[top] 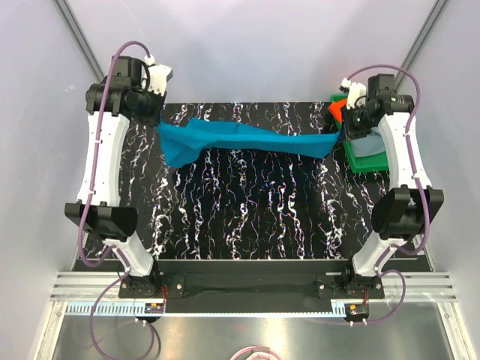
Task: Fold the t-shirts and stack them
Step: Fold the tshirt
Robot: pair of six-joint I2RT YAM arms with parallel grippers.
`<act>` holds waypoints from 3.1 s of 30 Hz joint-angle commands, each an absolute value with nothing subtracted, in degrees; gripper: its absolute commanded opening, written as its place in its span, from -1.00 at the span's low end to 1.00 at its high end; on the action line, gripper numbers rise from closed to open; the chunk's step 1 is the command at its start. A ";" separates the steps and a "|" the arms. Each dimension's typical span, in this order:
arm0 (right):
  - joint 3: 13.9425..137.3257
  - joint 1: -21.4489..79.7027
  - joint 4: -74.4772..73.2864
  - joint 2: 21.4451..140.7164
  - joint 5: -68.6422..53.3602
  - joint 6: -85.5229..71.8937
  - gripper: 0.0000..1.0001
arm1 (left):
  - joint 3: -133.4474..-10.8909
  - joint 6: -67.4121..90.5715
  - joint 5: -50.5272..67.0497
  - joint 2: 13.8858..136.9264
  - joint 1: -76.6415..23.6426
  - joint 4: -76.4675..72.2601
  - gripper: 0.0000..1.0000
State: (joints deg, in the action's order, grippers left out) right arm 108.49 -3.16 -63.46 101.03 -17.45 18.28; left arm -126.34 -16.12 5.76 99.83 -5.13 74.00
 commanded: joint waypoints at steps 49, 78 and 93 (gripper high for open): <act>137.12 -4.04 -45.07 103.98 -14.15 9.84 -1.00 | -122.43 -14.50 -3.61 94.14 -1.05 17.98 -1.00; 80.78 -3.96 -60.82 74.80 -23.02 14.85 -1.00 | -105.66 -19.61 30.58 87.97 -0.62 88.51 -1.00; 72.69 -3.96 -63.81 72.25 -26.98 15.56 -1.00 | -96.68 -19.16 28.57 92.28 -0.53 88.51 -1.00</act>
State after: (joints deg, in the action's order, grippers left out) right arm 72.64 -3.79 -63.31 74.56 -25.21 14.63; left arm -95.50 -18.63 28.23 90.78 -0.95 77.80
